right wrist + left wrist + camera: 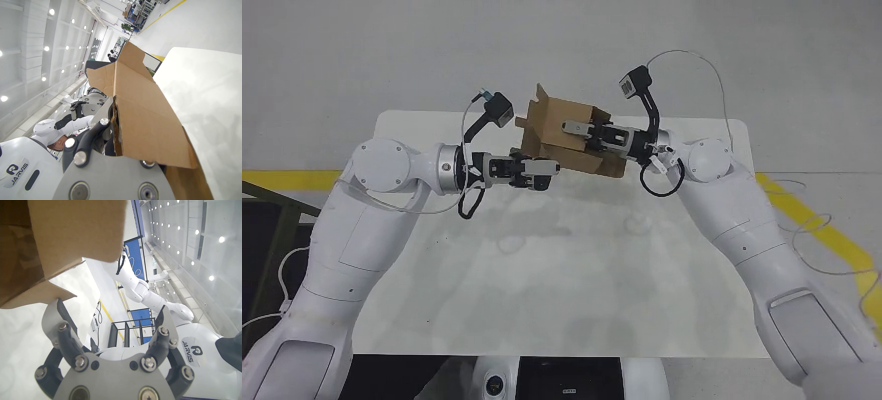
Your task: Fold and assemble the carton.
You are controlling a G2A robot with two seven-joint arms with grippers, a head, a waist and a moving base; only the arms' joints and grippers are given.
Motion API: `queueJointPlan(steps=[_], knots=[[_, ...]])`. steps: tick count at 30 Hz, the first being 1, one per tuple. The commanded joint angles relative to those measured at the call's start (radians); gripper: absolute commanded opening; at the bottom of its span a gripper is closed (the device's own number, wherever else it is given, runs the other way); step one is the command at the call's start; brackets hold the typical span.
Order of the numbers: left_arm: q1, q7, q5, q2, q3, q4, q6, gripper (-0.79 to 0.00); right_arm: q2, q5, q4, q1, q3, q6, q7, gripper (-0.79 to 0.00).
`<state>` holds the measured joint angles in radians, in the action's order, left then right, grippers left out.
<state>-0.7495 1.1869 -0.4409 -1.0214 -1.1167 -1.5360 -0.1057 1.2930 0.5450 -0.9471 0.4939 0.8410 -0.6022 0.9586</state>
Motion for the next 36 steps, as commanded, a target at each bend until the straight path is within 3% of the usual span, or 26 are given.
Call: queueJointPlan(steps=[1,28,36], knots=[[0.004,-0.002,0.0,-0.001,0.001,0.005,-0.002,0.0,0.001,-0.005,-0.007,0.006,0.001,0.0,-0.001,-0.785],[0.001,-0.001,-0.004,0.002,-0.016,0.006,-0.006,0.0,0.02,-0.043,-0.059,0.061,0.025,0.019,0.001,-0.785],[0.002,0.002,0.013,0.006,-0.036,0.018,-0.02,0.0,0.01,-0.042,-0.007,0.061,0.07,0.032,0.051,-0.785]])
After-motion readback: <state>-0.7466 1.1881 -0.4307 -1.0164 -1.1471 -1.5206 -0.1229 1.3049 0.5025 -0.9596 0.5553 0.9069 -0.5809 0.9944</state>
